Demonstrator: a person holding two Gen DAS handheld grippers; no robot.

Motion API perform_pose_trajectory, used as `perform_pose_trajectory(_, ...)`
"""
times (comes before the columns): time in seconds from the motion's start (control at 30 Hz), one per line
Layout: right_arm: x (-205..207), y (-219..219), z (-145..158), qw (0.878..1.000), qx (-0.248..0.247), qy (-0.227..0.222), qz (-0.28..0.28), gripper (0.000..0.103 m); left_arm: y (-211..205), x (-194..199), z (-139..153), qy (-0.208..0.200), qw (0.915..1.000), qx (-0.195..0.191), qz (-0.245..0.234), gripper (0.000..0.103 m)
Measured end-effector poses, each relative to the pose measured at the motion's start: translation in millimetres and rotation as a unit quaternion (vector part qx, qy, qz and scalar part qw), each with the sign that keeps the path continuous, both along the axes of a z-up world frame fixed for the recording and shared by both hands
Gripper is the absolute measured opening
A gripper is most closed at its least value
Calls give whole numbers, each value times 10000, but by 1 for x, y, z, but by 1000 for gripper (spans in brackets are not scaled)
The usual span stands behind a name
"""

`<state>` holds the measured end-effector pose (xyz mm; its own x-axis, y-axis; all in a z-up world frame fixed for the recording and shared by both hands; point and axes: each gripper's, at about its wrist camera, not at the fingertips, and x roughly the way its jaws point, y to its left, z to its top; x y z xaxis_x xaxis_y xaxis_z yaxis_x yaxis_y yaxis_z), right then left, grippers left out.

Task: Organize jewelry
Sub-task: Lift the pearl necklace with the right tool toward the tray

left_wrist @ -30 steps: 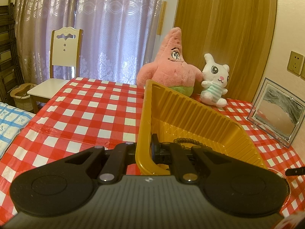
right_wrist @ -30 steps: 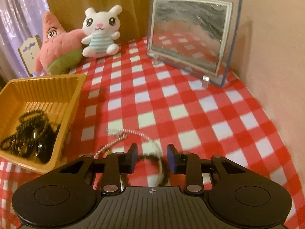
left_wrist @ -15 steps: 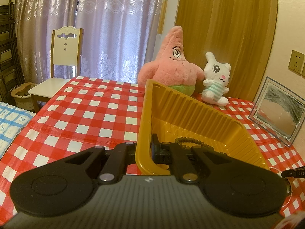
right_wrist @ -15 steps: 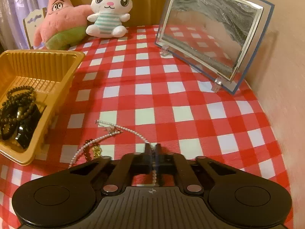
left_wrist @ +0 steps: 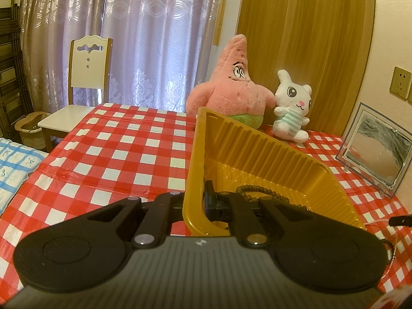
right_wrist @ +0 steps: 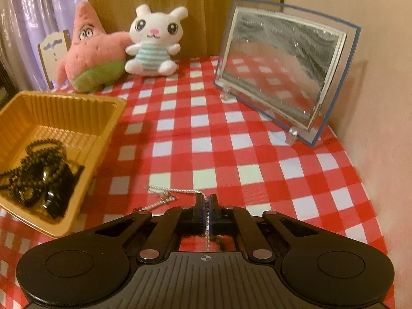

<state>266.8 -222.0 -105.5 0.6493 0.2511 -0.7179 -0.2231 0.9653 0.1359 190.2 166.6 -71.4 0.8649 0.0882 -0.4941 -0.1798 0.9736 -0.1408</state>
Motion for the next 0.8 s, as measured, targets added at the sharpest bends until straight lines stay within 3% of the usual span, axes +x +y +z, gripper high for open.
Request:
perform_pose_trajectory(0.37, -15, -6, 36, 9983, 494, -311, -7, 2, 0, 0, 0, -2, 10000, 11, 1, 6)
perform_pose_trajectory(0.8, -47, -14, 116, 9899, 865, -1091, 251, 2, 0, 1, -1, -14, 10000, 16, -4, 6)
